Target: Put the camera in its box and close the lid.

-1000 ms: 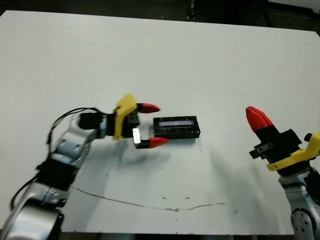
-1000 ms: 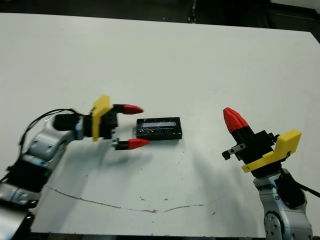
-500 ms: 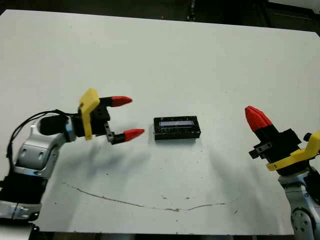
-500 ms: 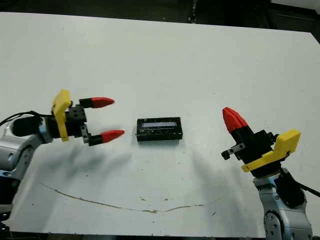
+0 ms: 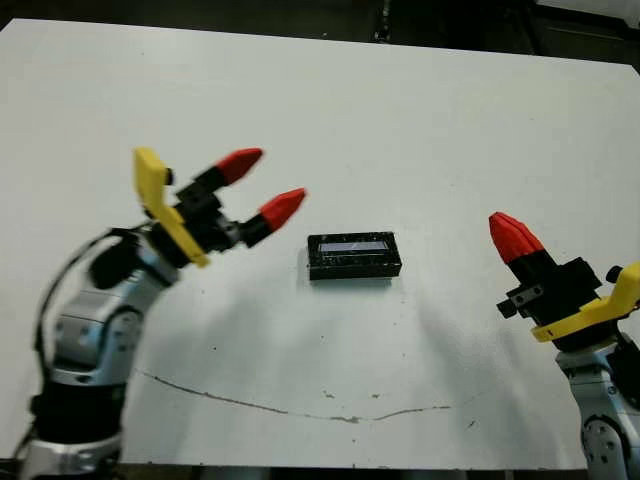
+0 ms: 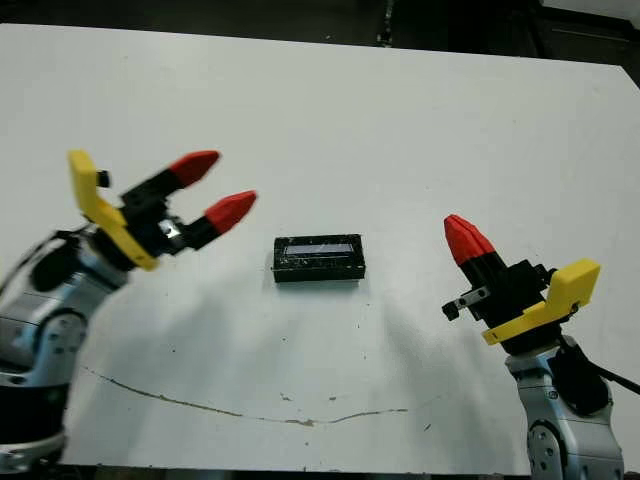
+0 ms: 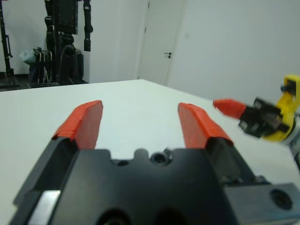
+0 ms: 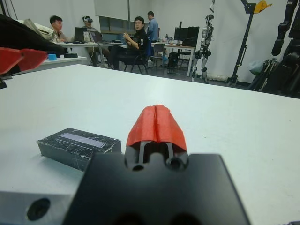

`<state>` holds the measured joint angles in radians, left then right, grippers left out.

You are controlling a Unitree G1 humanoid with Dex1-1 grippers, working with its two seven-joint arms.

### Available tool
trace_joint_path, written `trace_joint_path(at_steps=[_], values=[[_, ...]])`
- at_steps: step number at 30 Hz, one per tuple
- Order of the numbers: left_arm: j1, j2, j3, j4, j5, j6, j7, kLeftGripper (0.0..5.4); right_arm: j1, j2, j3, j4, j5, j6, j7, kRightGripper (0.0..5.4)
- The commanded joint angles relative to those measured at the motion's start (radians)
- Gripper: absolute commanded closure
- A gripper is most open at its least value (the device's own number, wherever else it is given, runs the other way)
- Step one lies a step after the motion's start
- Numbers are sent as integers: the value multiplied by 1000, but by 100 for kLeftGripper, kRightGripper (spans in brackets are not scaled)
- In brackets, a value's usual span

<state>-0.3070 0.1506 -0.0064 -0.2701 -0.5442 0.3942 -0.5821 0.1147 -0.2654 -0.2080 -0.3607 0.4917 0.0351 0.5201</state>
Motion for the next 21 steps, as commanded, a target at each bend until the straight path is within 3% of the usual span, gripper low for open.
trace_joint_path(at_steps=[1, 8, 17, 21], values=[[-19, -49, -69, -16, 23, 86, 102, 191, 9, 5, -5, -7, 1, 9, -28, 540], [-56, -174, -196, -1, 138, 256, 372, 291, 11, 23, -13, -24, 26, 41, -91, 540], [-32, -324, -294, 236, 252, 241, 475, 432, 21, 30, -10, -52, 33, 72, -144, 540], [1, -358, -335, 279, 302, 263, 516, 489, 21, 30, -8, -57, 34, 74, -144, 540]])
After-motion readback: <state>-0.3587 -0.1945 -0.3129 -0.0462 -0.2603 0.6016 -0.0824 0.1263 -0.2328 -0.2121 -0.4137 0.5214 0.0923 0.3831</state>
